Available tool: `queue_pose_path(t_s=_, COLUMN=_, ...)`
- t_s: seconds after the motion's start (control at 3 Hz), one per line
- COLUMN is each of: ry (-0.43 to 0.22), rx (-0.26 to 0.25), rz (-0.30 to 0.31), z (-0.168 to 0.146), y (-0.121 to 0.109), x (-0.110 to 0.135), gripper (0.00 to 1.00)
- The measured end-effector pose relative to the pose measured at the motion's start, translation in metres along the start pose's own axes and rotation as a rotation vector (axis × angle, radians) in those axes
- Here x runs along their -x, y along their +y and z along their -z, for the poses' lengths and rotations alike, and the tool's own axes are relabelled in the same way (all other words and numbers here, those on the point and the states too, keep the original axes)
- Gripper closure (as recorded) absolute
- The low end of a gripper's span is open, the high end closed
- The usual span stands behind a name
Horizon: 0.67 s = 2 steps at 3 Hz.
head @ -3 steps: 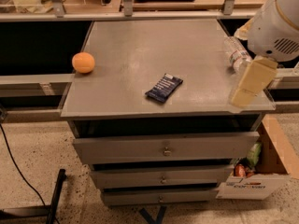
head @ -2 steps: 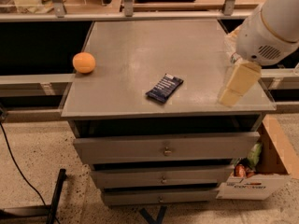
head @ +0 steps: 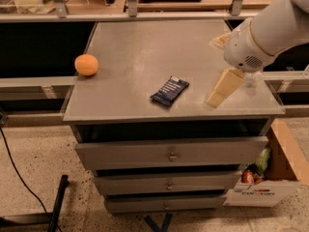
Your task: Move rxbar blueberry near orange
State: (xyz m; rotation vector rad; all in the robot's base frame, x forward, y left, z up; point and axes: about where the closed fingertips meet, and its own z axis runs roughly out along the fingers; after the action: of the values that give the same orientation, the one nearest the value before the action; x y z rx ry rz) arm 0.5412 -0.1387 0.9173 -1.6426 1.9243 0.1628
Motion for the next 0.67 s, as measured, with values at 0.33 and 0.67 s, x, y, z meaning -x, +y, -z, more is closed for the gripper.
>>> queue_pose_path(t_s=0.33, ry=-0.068, rx=0.049, rz=0.01, z=-0.024, y=-0.008, x=0.016, gripper=0.0)
queue_pose_path(t_s=0.67, ry=-0.094, rx=0.096, rz=0.002, z=-0.048, y=-0.011, x=0.027, gripper=0.0)
